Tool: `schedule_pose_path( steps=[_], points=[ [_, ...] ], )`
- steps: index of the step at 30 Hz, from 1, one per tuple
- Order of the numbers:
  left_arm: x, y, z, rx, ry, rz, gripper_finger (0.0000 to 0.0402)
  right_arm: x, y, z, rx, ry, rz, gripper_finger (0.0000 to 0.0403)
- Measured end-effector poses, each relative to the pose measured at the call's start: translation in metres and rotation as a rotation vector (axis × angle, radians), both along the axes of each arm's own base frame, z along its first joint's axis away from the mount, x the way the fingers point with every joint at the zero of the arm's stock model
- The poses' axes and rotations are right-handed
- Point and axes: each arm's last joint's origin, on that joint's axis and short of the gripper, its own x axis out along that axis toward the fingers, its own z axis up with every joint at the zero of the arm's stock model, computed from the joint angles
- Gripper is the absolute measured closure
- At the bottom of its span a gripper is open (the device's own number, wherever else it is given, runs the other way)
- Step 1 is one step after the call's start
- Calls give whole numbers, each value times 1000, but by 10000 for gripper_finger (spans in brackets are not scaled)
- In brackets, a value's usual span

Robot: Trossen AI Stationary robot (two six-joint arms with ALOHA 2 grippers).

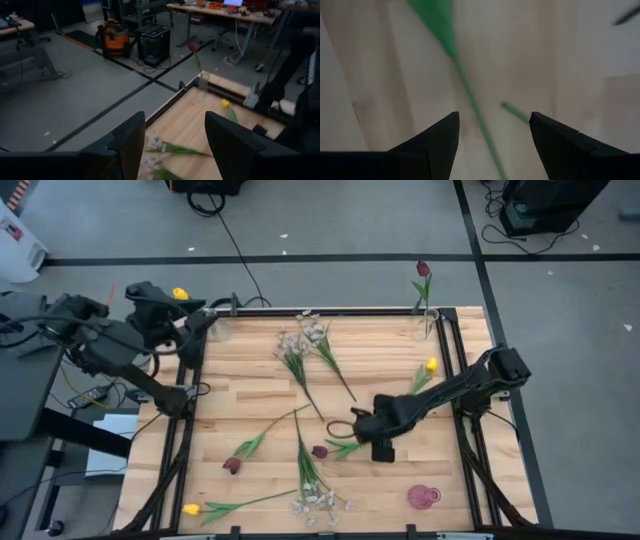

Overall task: Sort flowers into vase by color
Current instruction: Put the right red flower into the right transparent vase

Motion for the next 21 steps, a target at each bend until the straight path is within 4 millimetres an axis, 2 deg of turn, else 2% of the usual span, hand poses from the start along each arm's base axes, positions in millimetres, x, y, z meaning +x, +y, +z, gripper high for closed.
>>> schedule_pose_path(
  steps=[5,10,12,16,21],
  points=[
    [-17,4,-34,36,66,-47,191,-1,16,-8,50,24,5,149],
    [-27,4,-71,34,10,-148,191,-4,19,1,91,-9,-51,149],
    [-30,4,-93,34,-9,-166,191,-1,20,4,113,-41,-65,149],
    [-26,1,-140,-24,-88,-214,191,11,23,6,211,-140,-64,149],
    [-12,-11,-188,-75,-204,-342,191,17,16,7,216,-182,-116,149]
  ],
)
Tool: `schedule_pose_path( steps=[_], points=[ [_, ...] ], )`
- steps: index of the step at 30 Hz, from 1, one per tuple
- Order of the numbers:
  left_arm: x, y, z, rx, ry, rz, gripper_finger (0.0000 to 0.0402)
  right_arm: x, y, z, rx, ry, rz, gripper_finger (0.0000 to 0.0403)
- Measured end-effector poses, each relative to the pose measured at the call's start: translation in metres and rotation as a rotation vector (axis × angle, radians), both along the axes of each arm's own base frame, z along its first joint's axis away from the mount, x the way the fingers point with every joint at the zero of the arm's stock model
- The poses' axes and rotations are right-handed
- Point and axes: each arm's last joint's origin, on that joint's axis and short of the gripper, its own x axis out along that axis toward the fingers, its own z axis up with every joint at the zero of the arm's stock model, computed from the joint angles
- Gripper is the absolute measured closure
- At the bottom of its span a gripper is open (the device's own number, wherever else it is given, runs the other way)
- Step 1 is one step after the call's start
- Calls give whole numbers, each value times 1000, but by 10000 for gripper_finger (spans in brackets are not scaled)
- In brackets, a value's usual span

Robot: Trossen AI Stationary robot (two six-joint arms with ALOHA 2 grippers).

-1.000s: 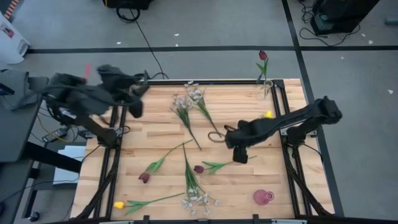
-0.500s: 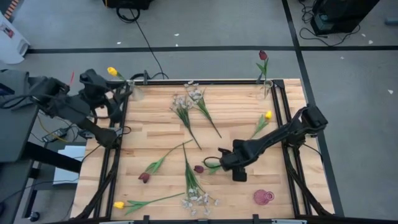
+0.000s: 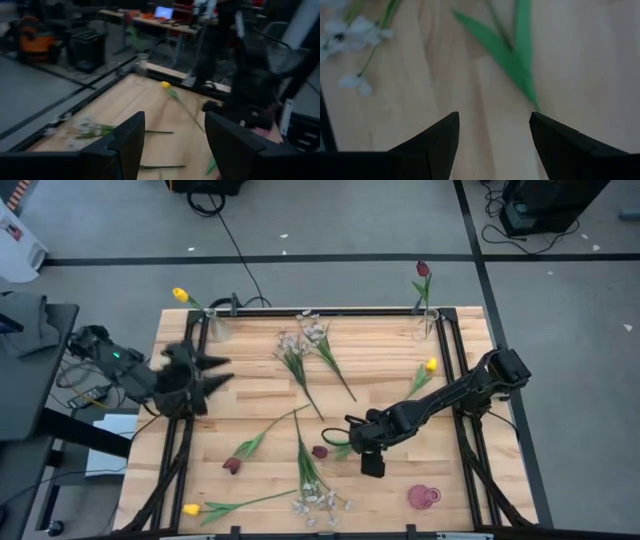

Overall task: Sort flowers into vase by color
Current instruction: Put the right red flower into the right transparent vase

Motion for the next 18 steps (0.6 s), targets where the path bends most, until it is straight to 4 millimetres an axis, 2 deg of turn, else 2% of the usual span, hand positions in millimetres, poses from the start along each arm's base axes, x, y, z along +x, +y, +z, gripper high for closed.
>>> schedule_pose_path(
  steps=[5,8,13,18],
  points=[
    [16,-11,-55,65,29,-31,191,4,-11,0,-39,-18,-30,149],
    [25,-19,-81,46,23,-77,191,7,-17,0,-66,-37,-35,150],
    [33,-26,-93,-43,-111,-118,191,8,-25,-8,-70,-60,-33,156],
    [34,-26,-89,-85,-180,-122,190,0,-29,-26,-34,-39,-38,161]
  ],
)
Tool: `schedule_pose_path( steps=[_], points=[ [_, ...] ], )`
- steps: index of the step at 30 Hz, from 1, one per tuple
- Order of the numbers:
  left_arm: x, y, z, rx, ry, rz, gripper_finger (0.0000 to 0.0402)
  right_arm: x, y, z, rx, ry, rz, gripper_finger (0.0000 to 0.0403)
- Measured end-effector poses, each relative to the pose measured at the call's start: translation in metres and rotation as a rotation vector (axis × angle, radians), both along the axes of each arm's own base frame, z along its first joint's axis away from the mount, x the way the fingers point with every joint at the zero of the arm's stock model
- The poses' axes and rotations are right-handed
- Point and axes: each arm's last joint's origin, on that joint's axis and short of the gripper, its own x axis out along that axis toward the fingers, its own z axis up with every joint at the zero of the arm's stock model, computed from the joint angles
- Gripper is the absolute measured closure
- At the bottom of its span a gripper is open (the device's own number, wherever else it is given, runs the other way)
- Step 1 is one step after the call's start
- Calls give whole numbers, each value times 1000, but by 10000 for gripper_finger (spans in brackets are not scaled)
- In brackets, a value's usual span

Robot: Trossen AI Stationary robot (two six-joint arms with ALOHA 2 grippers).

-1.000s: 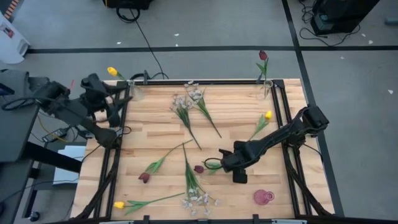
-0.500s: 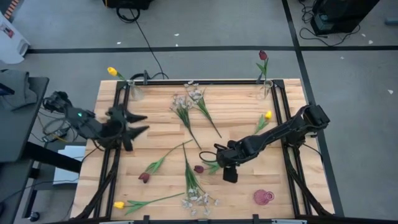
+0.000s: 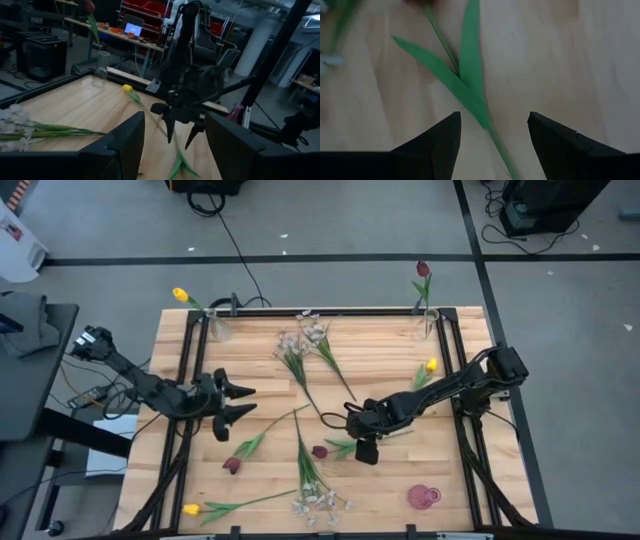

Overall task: Sort flowers into vase by color
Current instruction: Put the right red flower into the right transparent vase

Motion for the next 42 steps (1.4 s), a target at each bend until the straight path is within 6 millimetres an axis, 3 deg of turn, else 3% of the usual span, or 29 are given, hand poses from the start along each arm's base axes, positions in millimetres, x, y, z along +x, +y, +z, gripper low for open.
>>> schedule_pose_path(
  steps=[6,16,24,34,42],
  points=[
    [0,0,0,3,2,1,190,-9,0,-11,-9,35,23,167],
    [0,1,4,166,-5,23,190,-21,10,-24,-129,-6,27,193],
    [-1,3,11,244,-27,95,190,-25,13,-25,-237,-20,-9,264],
    [-2,4,12,244,-24,155,190,-25,13,-25,-221,-14,-30,386],
    [-2,4,12,243,-24,154,190,-21,18,-20,-99,8,-54,394]
  ],
)
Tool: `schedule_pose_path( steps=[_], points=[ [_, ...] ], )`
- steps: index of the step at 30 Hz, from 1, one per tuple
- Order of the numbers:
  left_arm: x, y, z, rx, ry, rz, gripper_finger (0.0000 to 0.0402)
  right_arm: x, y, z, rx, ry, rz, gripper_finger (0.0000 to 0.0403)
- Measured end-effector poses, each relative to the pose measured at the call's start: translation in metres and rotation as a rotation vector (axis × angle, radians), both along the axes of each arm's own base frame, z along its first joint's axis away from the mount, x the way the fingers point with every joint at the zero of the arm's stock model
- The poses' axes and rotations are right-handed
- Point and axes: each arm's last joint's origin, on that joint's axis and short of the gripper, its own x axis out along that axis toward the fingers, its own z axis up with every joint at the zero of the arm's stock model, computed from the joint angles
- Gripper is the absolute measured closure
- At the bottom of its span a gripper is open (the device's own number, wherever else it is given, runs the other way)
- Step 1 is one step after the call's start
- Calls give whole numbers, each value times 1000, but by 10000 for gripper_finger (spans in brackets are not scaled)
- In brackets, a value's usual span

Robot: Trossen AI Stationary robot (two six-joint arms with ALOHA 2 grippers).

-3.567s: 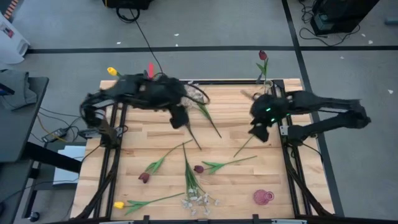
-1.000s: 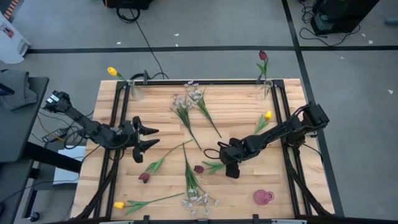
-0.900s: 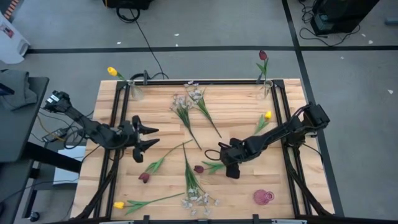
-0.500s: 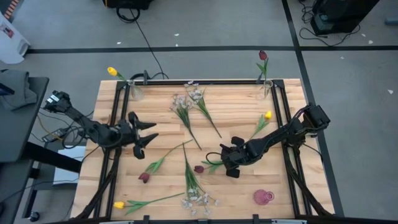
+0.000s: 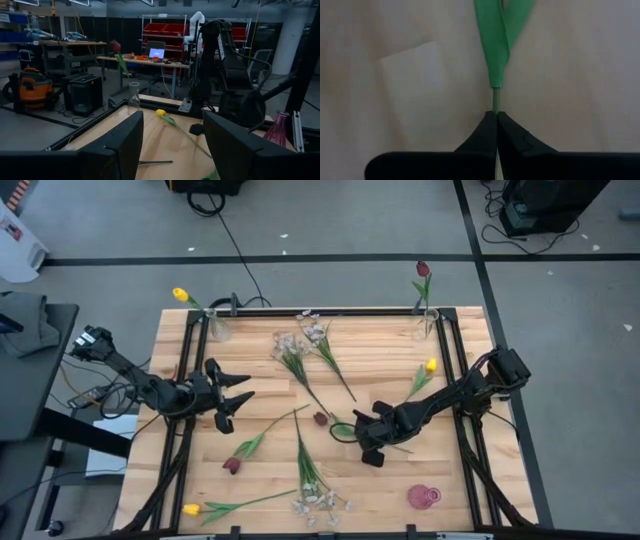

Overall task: Sort flowers into vase by color
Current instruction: Put the right red flower into the right transparent vase

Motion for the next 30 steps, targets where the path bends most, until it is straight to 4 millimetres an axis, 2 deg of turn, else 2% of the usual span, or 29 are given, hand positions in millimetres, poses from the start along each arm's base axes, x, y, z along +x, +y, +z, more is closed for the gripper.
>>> schedule_pose_path(
  steps=[7,11,16,20,24,30],
  points=[
    [0,0,0,0,1,0,190,16,9,29,115,-33,3,398],
    [0,0,0,-10,-3,-1,190,23,7,62,139,-152,-84,398],
    [0,0,0,-78,-27,-7,190,16,-16,116,87,-390,-314,398],
    [0,0,0,-86,-29,-8,190,-9,-40,160,-25,-599,-491,398],
    [0,0,0,-82,-27,0,190,-49,-64,197,-213,-746,-642,398],
    [-1,2,0,-85,-25,51,190,-120,-93,226,-546,-821,-843,398]
  ],
)
